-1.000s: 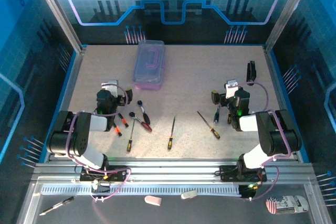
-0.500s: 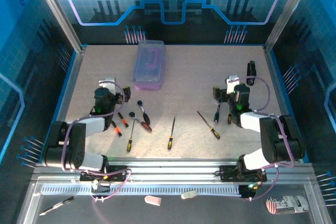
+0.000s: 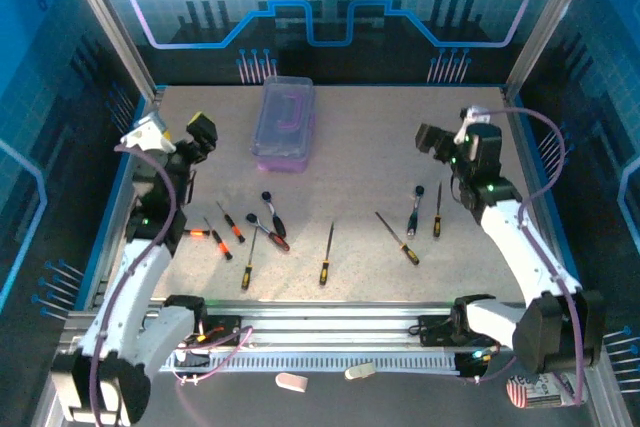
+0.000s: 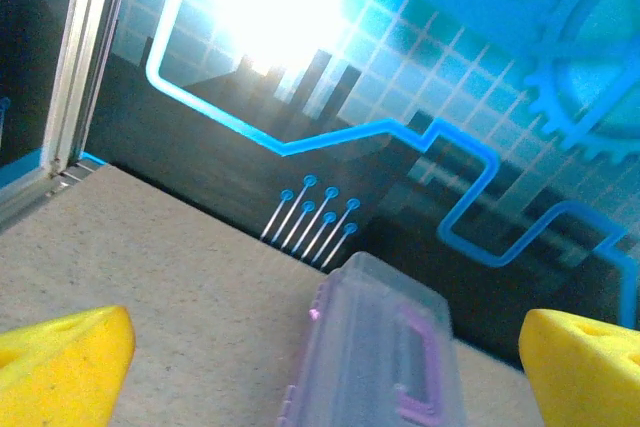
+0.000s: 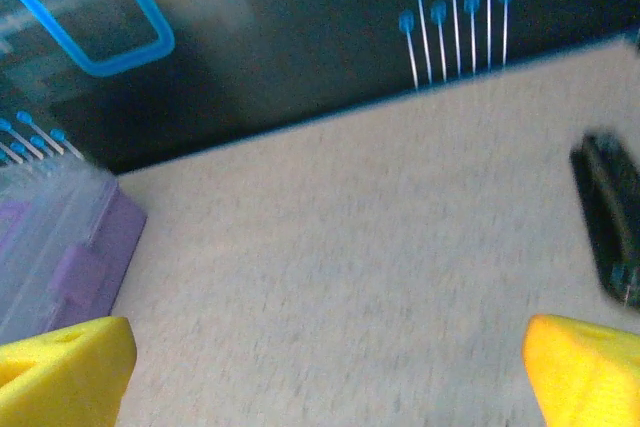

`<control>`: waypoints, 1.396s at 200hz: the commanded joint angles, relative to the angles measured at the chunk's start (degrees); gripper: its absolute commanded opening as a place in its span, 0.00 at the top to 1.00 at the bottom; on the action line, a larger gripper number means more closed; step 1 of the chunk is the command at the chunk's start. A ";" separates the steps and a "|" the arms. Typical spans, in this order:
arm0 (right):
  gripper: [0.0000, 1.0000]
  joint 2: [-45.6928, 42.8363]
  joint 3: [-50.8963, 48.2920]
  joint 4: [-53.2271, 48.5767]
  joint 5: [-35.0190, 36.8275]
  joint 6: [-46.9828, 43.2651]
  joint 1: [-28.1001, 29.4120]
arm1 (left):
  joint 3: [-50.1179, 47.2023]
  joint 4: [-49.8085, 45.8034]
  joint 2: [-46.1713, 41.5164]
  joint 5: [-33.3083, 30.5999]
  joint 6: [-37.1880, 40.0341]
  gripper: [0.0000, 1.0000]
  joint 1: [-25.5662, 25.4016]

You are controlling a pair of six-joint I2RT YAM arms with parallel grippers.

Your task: Pack the tool kit

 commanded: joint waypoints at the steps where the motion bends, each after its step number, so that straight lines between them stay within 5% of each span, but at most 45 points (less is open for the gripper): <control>1: 0.00 -4.08 -5.31 -1.98 -6.83 7.16 -0.51 | -3.14 -0.10 0.26 -0.34 -6.96 0.01 0.51; 30: 0.02 -4.47 -4.83 -2.74 -9.36 4.97 -0.21 | 12.09 -17.80 15.09 -0.31 -6.16 0.01 0.51; 61: 0.07 -1.08 -3.07 -4.86 -13.72 4.52 -0.01 | 36.15 -37.90 38.50 7.17 -2.14 0.01 0.43; 128: 0.10 0.33 -4.94 -6.29 -15.60 4.19 2.56 | 64.81 -49.98 65.88 15.08 5.17 0.01 -3.88; 195: 0.10 -0.06 -4.25 -8.82 -16.56 2.15 2.65 | 73.28 -56.23 76.94 16.55 9.40 0.12 -9.46; 279: 0.13 0.22 -3.50 -8.76 -17.44 3.18 4.22 | 73.13 -58.98 77.47 11.22 15.90 0.23 -19.56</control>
